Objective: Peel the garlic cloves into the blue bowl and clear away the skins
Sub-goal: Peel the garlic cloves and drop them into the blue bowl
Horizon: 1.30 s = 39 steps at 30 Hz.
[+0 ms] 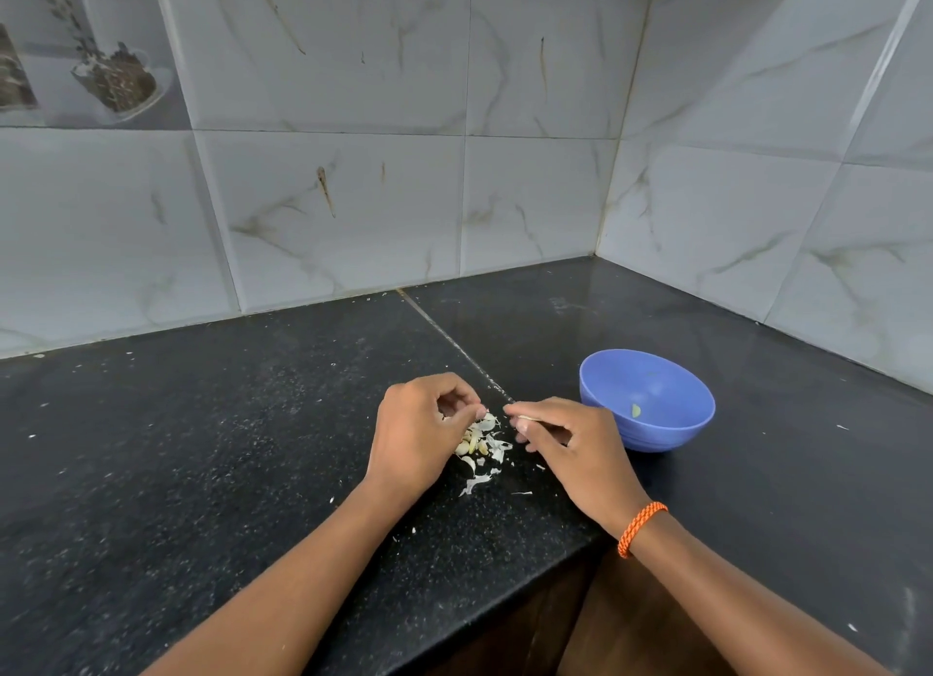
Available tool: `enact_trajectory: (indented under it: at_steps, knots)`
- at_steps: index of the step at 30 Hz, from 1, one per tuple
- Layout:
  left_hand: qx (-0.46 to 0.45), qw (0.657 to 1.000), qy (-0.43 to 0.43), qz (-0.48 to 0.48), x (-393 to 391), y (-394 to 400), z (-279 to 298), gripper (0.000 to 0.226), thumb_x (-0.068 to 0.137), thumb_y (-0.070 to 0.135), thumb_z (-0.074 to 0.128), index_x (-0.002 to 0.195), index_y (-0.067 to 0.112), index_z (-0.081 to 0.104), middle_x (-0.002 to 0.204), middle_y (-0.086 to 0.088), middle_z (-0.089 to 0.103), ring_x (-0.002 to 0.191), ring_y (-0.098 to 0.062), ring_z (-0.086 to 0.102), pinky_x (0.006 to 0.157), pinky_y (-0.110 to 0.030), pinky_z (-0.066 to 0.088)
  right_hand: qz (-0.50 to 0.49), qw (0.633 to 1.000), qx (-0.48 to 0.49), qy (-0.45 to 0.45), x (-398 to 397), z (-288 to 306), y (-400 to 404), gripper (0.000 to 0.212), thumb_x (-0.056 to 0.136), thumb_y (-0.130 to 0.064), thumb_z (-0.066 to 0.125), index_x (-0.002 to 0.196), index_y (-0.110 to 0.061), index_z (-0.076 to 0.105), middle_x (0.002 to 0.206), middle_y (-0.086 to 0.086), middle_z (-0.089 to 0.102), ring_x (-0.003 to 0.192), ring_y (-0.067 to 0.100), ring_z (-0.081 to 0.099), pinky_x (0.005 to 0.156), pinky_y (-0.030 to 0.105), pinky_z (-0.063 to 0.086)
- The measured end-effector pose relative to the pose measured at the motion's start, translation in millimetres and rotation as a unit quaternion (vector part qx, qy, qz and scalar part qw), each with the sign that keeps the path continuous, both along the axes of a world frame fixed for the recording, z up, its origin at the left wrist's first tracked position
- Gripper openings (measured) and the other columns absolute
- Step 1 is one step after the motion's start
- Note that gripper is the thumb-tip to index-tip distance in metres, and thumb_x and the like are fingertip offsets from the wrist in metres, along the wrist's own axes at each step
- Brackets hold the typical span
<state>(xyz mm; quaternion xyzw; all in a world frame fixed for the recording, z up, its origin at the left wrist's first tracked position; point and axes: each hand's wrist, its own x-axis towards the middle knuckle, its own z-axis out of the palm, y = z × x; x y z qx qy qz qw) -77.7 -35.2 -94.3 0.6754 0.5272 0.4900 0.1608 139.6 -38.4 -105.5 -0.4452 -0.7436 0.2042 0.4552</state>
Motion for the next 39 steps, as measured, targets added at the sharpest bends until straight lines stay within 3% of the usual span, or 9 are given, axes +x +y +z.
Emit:
enact_trajectory:
  at_steps: [3, 6, 10, 14, 16, 21, 25, 30, 39]
  knots:
    - [0.008, 1.0, -0.01, -0.007, 1.8, 0.5, 0.0, 0.024, 0.083, 0.014, 0.09, 0.079, 0.03, 0.072, 0.074, 0.011, 0.071, 0.074, -0.012, 0.068, 0.074, -0.033, 0.057, -0.002, 0.999, 0.021, -0.033, 0.4, 2.9, -0.7, 0.027, 0.101, -0.012, 0.07, 0.117, -0.03, 0.083, 0.096, -0.016, 0.075, 0.091, 0.009, 0.072, 0.075, 0.019, 0.055]
    - [0.005, 0.999, -0.035, -0.025, 2.8, -1.1, -0.9, 0.011, 0.097, 0.021, 0.08, 0.094, 0.031, 0.08, 0.07, 0.011, 0.073, 0.07, -0.01, 0.072, 0.073, -0.026, 0.056, 0.015, 1.0, 0.002, -0.02, 0.4, 2.4, 0.3, 0.028, 0.104, -0.015, 0.066, 0.124, -0.03, 0.079, 0.1, -0.019, 0.077, 0.099, 0.005, 0.072, 0.084, 0.022, 0.058]
    - [0.022, 0.999, 0.023, -0.038, 4.3, 1.0, -4.4, 0.023, 0.1, 0.015, 0.075, 0.107, 0.034, 0.083, 0.098, 0.023, 0.076, 0.101, -0.004, 0.069, 0.092, -0.03, 0.056, 0.024, 0.999, -0.022, -0.001, 0.5, 0.2, 1.9, 0.038, 0.111, -0.018, 0.053, 0.143, -0.034, 0.065, 0.103, -0.021, 0.075, 0.097, 0.009, 0.071, 0.08, 0.024, 0.059]
    - [0.015, 0.997, 0.046, -0.054, 9.5, -0.2, -6.2, 0.013, 0.098, 0.031, 0.078, 0.107, 0.04, 0.082, 0.1, 0.028, 0.075, 0.11, -0.003, 0.06, 0.096, -0.031, 0.05, 0.046, 0.999, -0.018, -0.02, -0.9, 2.5, 1.7, 0.044, 0.115, -0.021, 0.043, 0.154, -0.04, 0.051, 0.099, -0.014, 0.075, 0.09, 0.014, 0.069, 0.078, 0.023, 0.057]
    - [0.02, 0.997, 0.048, -0.062, 12.2, -1.7, -5.4, 0.009, 0.096, 0.037, 0.079, 0.104, 0.041, 0.081, 0.098, 0.028, 0.075, 0.109, -0.003, 0.059, 0.094, -0.028, 0.049, 0.055, 0.998, -0.021, -0.021, -0.9, 4.8, 1.1, 0.039, 0.115, -0.023, 0.045, 0.15, -0.036, 0.052, 0.091, -0.009, 0.075, 0.083, 0.016, 0.07, 0.076, 0.025, 0.057]
    - [0.023, 0.998, 0.046, -0.048, 14.6, -2.7, -6.4, 0.005, 0.095, 0.037, 0.08, 0.091, 0.038, 0.078, 0.092, 0.025, 0.073, 0.102, -0.006, 0.06, 0.086, -0.03, 0.049, 0.073, 0.997, -0.03, 0.019, -2.2, 10.4, -3.2, 0.006, 0.108, -0.022, 0.061, 0.113, -0.022, 0.057, 0.085, -0.006, 0.078, 0.076, 0.017, 0.072, 0.072, 0.029, 0.059]
    - [0.013, 0.998, 0.048, -0.037, 14.6, -3.0, -6.0, 0.012, 0.092, 0.038, 0.084, 0.082, 0.037, 0.077, 0.086, 0.024, 0.072, 0.098, -0.007, 0.059, 0.082, -0.031, 0.049, 0.003, 0.999, 0.046, 0.006, -3.3, 9.9, -2.7, 0.007, 0.097, -0.02, 0.078, 0.101, -0.025, 0.073, 0.083, -0.009, 0.067, 0.075, 0.014, 0.064, 0.064, 0.013, 0.045]
    - [0.016, 0.998, 0.056, -0.022, 16.3, -3.7, -5.9, 0.016, 0.089, 0.036, 0.084, 0.078, 0.035, 0.073, 0.084, 0.023, 0.071, 0.094, -0.007, 0.058, 0.079, -0.034, 0.05, -0.015, 0.994, 0.105, -0.038, -5.3, 4.2, -2.0, 0.019, 0.097, -0.01, 0.076, 0.111, -0.021, 0.081, 0.099, -0.011, 0.07, 0.089, 0.01, 0.068, 0.073, 0.01, 0.048]
    - [0.019, 0.997, 0.069, -0.017, 13.4, -3.2, -3.5, 0.015, 0.09, 0.035, 0.085, 0.079, 0.035, 0.075, 0.082, 0.023, 0.07, 0.094, -0.008, 0.058, 0.077, -0.036, 0.051, 0.014, 0.999, 0.018, 0.035, -2.5, 3.3, 1.0, 0.018, 0.097, -0.022, 0.077, 0.115, -0.019, 0.081, 0.105, -0.012, 0.078, 0.099, 0.006, 0.075, 0.084, 0.021, 0.061]
